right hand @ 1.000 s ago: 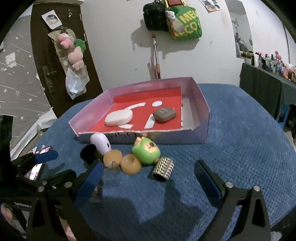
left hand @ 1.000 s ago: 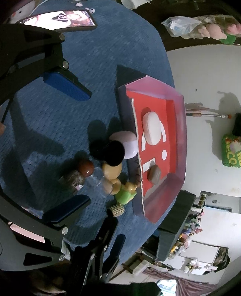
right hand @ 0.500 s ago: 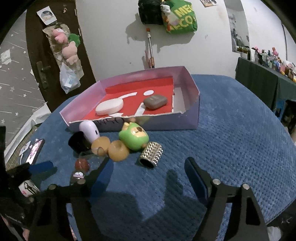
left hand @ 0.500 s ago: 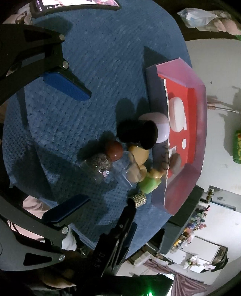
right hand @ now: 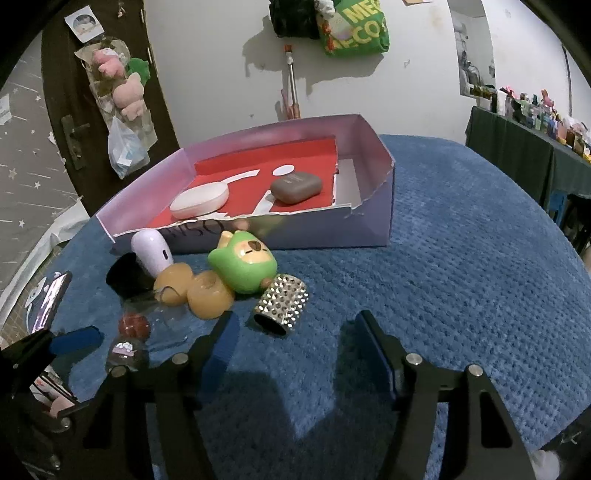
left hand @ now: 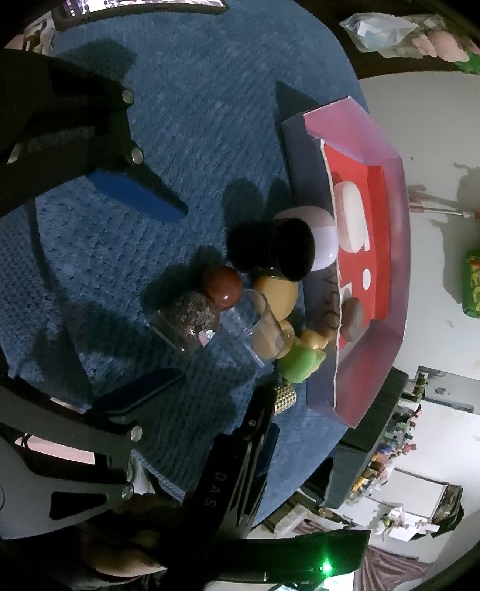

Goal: Organize rigid objects
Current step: 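Grasp the silver studded cylinder with the right tool while the left tool grasps the dark glass jar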

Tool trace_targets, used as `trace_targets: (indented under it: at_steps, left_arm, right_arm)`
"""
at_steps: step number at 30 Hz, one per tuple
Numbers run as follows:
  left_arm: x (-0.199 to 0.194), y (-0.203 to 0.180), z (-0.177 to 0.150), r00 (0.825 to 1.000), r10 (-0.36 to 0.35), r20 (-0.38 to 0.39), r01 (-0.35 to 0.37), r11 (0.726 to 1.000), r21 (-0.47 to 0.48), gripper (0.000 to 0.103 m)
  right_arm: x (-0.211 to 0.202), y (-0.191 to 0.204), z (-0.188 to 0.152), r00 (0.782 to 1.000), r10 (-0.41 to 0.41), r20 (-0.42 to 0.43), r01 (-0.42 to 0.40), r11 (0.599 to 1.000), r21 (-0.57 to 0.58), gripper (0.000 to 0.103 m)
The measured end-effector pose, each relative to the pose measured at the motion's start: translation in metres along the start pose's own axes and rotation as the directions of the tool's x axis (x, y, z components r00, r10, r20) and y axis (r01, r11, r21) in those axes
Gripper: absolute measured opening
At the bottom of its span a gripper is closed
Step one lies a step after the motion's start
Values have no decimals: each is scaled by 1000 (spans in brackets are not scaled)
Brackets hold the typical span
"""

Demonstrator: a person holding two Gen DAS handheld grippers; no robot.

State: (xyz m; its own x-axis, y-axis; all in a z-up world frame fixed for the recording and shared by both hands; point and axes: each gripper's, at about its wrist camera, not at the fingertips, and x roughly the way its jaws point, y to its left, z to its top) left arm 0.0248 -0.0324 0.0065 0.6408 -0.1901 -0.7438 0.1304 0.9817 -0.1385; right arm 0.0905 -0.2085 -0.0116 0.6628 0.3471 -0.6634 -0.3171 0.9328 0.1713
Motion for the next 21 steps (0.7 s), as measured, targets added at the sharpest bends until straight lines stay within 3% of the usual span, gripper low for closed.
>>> trace_targets:
  at_steps: [6, 9, 14, 21]
  left_arm:
    - [2, -8, 1, 1000, 2, 9, -2, 1000, 28, 70]
    - [3, -10, 2, 1000, 18, 21, -18, 999, 40, 58]
    - [2, -10, 3, 1000, -12, 24, 11, 999, 37, 40]
    - [0, -10, 2, 999, -15, 31, 14, 999, 43, 37]
  right_arm:
    - [6, 3, 3, 1000, -3, 1, 4, 1000, -15, 65]
    - [9, 5, 5, 1000, -5, 1, 5, 1000, -22, 61]
    - [13, 8, 6, 1000, -13, 6, 13, 999, -41, 37]
    - [10, 9, 5, 1000, -11, 10, 11, 999, -39, 30]
